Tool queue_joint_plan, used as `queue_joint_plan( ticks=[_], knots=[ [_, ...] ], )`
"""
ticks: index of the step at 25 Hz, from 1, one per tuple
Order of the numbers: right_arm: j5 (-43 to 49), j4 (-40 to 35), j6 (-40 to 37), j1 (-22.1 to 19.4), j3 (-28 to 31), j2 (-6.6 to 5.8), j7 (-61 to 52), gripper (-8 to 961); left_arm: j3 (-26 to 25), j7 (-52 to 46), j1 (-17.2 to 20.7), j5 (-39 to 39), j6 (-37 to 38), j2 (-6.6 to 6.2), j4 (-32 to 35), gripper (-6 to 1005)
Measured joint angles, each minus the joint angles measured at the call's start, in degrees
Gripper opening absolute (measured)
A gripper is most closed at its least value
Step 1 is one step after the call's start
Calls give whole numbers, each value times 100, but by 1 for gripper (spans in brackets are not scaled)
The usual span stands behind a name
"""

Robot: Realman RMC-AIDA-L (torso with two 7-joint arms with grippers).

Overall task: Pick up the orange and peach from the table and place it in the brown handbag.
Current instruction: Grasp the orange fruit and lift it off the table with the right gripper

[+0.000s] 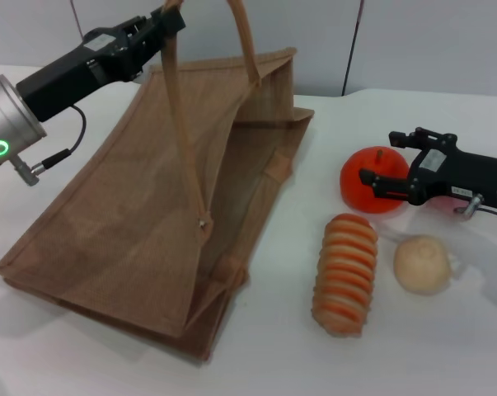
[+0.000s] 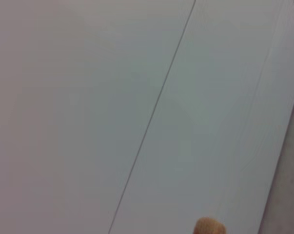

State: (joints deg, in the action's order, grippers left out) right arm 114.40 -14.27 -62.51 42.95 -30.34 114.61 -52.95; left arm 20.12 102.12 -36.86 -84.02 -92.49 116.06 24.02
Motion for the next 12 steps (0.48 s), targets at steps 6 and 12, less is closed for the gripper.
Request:
queue_joint_plan(
  ticks=[6,12],
  knots=[
    [268,17,443,96,0,31,-219,852,-8,-18,20,-114,-258,-10,7,127],
    [283,3,512,105,2,44,-224,852,-119,-47,27,-117,-490,-14,19,127]
  ],
)
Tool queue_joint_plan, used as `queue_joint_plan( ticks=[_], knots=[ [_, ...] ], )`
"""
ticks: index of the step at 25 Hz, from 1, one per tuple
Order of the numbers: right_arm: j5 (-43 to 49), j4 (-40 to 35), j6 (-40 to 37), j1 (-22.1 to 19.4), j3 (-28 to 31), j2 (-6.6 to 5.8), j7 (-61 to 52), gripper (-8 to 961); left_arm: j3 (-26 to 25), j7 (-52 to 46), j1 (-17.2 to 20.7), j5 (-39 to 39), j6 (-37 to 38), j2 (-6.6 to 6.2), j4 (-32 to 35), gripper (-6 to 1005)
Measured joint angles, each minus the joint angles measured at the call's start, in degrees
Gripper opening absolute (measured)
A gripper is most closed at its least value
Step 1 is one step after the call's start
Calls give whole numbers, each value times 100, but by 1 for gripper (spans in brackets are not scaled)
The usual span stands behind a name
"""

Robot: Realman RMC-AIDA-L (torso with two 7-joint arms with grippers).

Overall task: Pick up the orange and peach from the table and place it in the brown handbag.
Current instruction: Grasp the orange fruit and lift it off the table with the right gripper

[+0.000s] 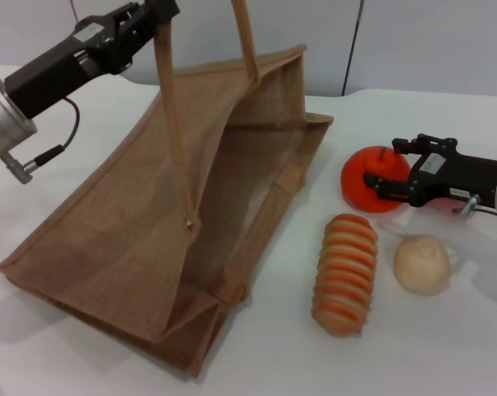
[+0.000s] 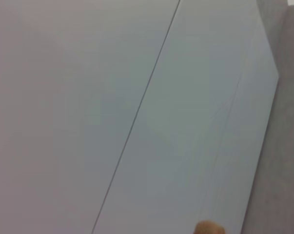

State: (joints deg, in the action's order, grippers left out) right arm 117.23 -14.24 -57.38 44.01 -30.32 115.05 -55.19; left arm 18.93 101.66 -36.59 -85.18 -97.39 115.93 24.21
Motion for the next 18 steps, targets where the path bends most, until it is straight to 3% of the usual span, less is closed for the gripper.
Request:
queue_joint_plan(
  ticks=[8,13,18],
  knots=[
    [6,20,35,19,-159,1,-7,745,-97,-13,43,0,-199,0,0,127],
    [9,35,33,40,-235,8,-13,510,-101,-14,55,1,-201,-2,-1,127],
    [11,36,-5,51,-351,9,-60,402,-109,-14,67,2,-200,-8,-3,127]
  ],
)
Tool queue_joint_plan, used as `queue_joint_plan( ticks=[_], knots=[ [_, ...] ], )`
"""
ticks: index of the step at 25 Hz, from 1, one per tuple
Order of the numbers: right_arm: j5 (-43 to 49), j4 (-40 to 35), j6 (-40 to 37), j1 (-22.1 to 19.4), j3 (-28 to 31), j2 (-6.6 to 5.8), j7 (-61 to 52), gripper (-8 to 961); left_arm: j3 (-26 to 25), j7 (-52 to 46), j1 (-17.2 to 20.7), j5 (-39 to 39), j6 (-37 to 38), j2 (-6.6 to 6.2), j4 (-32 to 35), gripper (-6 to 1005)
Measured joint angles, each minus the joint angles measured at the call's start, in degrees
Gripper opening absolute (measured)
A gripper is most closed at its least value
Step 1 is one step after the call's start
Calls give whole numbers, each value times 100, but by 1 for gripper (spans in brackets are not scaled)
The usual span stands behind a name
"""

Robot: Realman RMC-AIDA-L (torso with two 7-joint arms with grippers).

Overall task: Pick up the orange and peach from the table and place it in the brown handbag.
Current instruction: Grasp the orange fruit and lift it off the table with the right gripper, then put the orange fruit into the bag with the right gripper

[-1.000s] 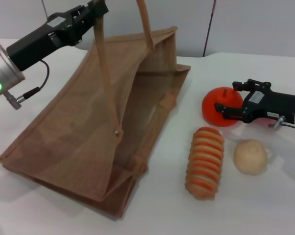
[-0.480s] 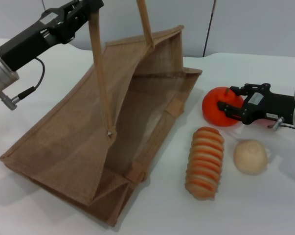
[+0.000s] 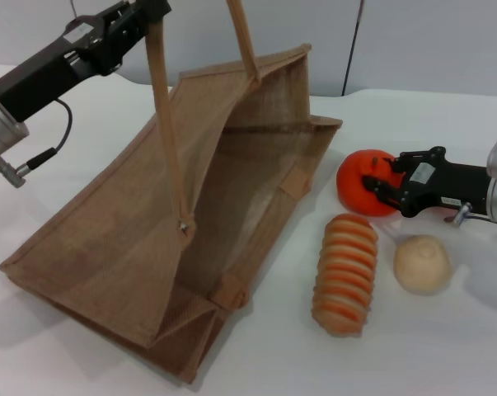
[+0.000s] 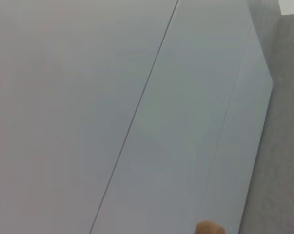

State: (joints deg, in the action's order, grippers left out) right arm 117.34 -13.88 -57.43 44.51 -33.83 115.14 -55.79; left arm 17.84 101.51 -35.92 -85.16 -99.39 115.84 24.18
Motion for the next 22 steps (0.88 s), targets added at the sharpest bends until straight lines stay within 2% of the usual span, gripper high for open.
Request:
queue_joint_plan(
  ticks=[6,22],
  knots=[
    [-36,-43,-178,5,23,16,-49,331,-9,0,15,0,46,-1,-1,128],
    [-129,-842,-1954,-163,210,46,-99,220,-9,43,-18,51,177,-9,-19,128]
  ],
)
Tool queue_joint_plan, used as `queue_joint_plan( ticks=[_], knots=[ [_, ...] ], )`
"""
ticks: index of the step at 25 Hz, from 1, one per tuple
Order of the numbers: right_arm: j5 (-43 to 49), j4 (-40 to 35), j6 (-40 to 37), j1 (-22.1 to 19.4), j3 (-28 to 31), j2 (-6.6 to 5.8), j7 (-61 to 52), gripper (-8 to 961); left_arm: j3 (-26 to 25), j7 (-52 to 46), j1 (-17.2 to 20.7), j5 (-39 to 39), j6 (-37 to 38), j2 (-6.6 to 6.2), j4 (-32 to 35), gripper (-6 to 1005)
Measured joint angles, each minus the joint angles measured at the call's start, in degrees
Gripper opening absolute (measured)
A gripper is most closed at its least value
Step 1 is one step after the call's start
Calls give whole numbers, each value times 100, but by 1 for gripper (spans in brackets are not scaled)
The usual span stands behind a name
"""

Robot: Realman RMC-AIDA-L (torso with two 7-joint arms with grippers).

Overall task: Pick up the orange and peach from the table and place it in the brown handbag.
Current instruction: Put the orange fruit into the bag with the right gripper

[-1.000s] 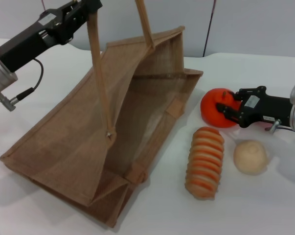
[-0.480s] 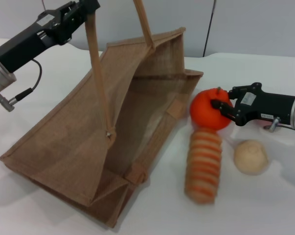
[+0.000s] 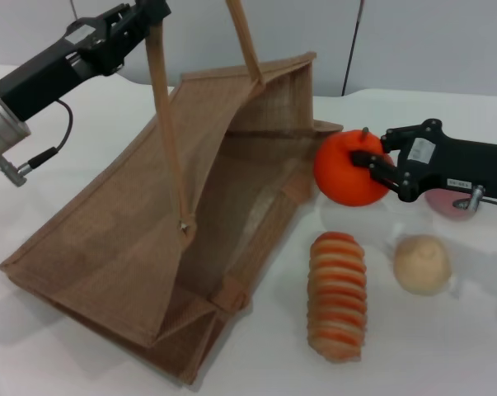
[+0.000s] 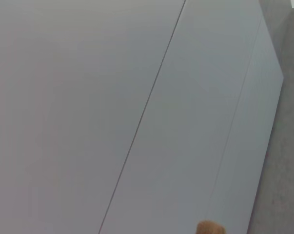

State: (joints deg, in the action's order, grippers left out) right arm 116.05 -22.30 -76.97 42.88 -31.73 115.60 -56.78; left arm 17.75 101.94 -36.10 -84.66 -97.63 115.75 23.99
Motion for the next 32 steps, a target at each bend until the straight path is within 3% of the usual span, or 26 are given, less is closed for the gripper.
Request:
queue_joint_plan(
  ticks=[11,20,32],
  knots=[
    [23,222,-289,549,-457,28,3,129,37,-31,-209,2,-2,18,11,128],
    [21,772,102,1143,-879,66,58,64,92,-83,-436,11,-108,33,-18,128],
    [-86,1062,920,1454,-887,116,92,61,24,-146,-488,-41,-588,36,-16,128]
  ],
)
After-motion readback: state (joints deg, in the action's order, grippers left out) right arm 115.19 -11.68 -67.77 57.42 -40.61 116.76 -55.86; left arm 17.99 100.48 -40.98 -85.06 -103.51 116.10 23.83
